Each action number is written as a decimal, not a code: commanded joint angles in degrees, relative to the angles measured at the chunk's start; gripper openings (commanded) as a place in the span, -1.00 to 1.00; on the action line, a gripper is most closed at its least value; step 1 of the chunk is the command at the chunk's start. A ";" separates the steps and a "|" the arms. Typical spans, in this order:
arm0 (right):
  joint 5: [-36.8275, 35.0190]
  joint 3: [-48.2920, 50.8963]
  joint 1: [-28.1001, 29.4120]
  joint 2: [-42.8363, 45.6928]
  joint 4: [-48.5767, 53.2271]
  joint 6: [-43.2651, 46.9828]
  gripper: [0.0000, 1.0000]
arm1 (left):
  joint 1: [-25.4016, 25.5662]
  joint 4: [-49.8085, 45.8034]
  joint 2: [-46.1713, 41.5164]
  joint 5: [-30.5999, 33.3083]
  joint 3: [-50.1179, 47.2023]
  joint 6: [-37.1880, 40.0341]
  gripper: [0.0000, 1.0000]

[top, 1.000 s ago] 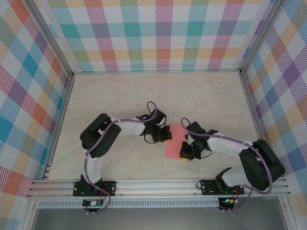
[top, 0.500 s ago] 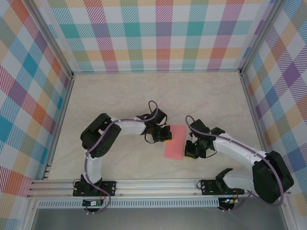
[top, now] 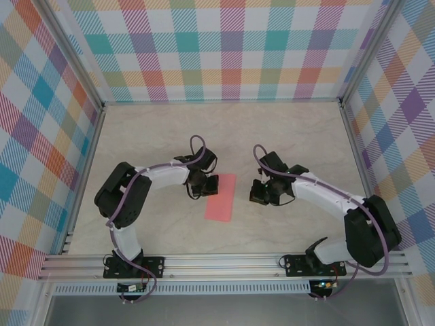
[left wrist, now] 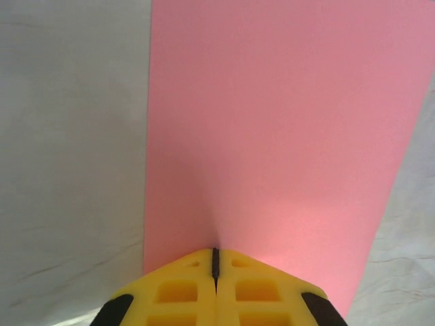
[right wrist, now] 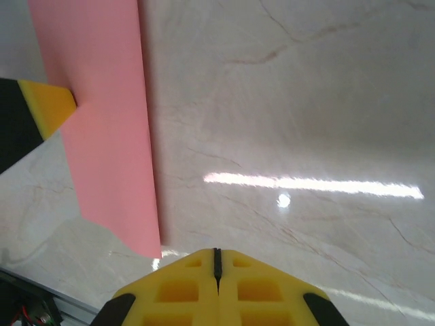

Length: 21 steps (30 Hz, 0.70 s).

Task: Fold a paper plane with a square sheet of paper (pick it up from the middle)
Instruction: Move the square sheet of paper to the center of the table, then first fold in half a square sheet of paper at the center of the table.

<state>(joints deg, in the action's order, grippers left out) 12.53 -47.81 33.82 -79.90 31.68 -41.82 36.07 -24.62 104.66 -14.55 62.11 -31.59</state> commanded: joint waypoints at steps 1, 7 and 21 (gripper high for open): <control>4.49 -2.19 0.37 -3.62 -8.90 -0.63 -0.96 | -2.09 -7.63 -1.93 3.77 -2.47 3.64 -1.00; 13.57 -2.79 0.37 -11.70 -25.60 0.37 -0.99 | -2.41 1.16 -7.82 -3.87 -5.92 1.36 -1.00; 23.13 -5.71 0.41 -25.90 -34.72 3.50 -1.00 | 0.47 24.05 -13.71 -13.36 -18.24 -14.58 -1.00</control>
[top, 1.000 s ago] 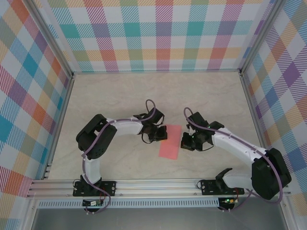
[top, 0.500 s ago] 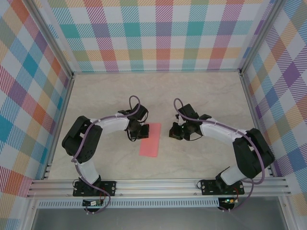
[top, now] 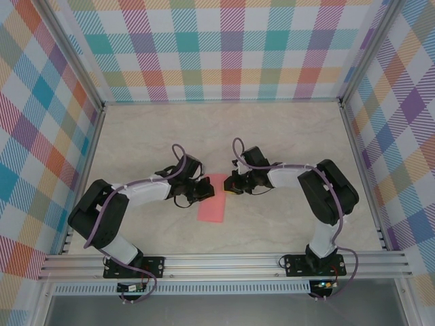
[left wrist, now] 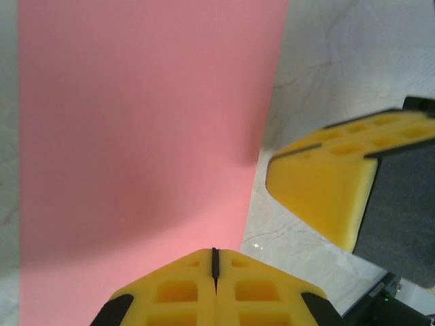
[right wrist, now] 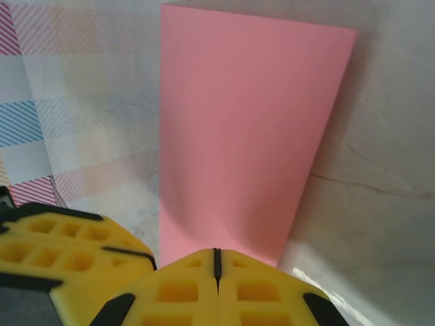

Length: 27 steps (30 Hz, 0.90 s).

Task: Fold a paper plane with a square sheet of paper (pick it up from the middle)
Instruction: First fold in half a square sheet of paper at the center of the table.

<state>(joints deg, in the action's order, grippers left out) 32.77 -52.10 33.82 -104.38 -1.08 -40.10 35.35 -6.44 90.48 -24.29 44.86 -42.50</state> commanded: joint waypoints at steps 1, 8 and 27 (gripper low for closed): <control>2.83 -1.50 0.37 -1.76 -1.89 1.96 -1.00 | 1.74 6.79 0.78 -4.10 -1.24 -4.05 -1.00; 1.94 -2.61 0.37 -4.20 0.21 3.16 -1.00 | 4.93 9.91 3.70 -4.18 -1.11 -5.51 -1.00; -1.16 -2.94 0.37 -5.49 2.08 7.28 -1.00 | 5.77 6.56 8.88 -1.29 -1.14 -4.25 -1.00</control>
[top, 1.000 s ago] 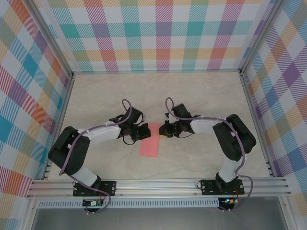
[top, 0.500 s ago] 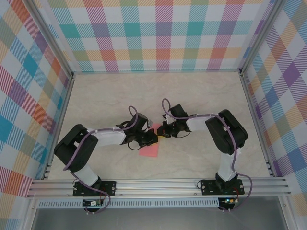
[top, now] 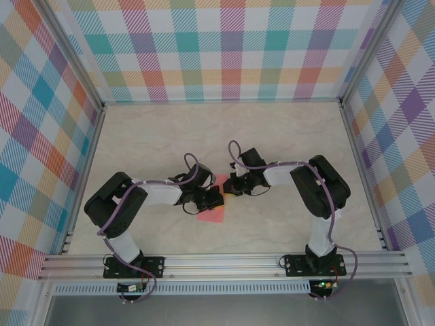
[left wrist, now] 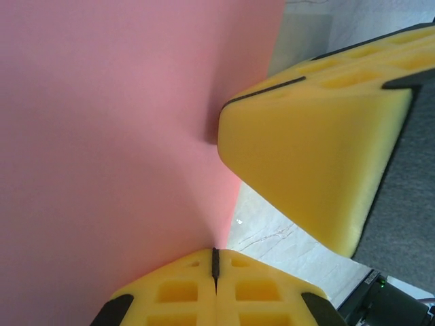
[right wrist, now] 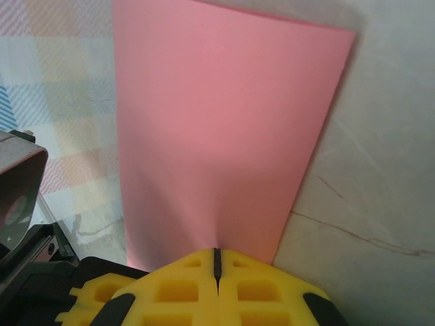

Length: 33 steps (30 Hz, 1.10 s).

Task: Fold a paper plane with a square sheet of paper (pick it up from the middle)
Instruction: First fold in half a square sheet of paper at the center of the table.

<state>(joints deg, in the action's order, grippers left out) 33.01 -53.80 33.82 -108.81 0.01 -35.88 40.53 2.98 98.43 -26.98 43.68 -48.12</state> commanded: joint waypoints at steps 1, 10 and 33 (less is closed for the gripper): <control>-1.71 -1.22 0.40 -0.99 0.85 3.61 -1.00 | 0.58 -3.08 1.01 1.48 -0.06 1.36 -1.00; -4.74 -4.60 -0.71 -4.19 2.27 3.14 -1.00 | 0.69 -10.78 1.17 2.80 0.09 3.14 -1.00; -4.97 -16.39 -6.84 -4.83 6.33 1.66 -1.00 | 0.98 -10.98 1.93 2.33 -0.87 3.81 -1.00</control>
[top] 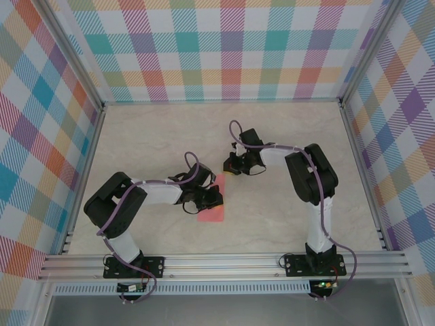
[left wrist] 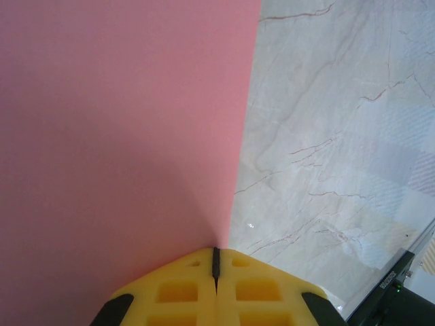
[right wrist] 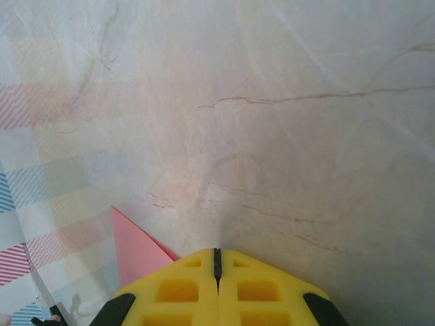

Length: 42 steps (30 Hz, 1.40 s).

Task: Fold a paper plane with a square sheet of paper (pick it up from the middle)
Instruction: First fold in half a square sheet of paper at the center of the table.

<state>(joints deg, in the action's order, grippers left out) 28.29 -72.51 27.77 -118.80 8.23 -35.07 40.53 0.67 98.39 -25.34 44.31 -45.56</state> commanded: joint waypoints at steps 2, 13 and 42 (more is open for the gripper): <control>2.88 5.14 -0.70 7.64 -3.28 0.95 -1.00 | 0.99 -8.84 2.14 0.99 -0.91 1.66 -1.00; 8.36 10.53 3.20 7.50 -6.90 -0.99 -1.00 | 0.96 -6.08 1.63 0.99 -0.28 1.97 -1.00; 1.43 2.89 3.78 -0.38 7.80 2.97 -1.00 | 0.07 2.26 3.50 -0.19 3.25 10.99 -1.00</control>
<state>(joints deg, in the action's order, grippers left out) 31.57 -69.25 31.57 -116.97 12.75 -33.34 40.73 2.09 101.32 -25.47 48.80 -36.10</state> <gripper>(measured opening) 0.044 0.039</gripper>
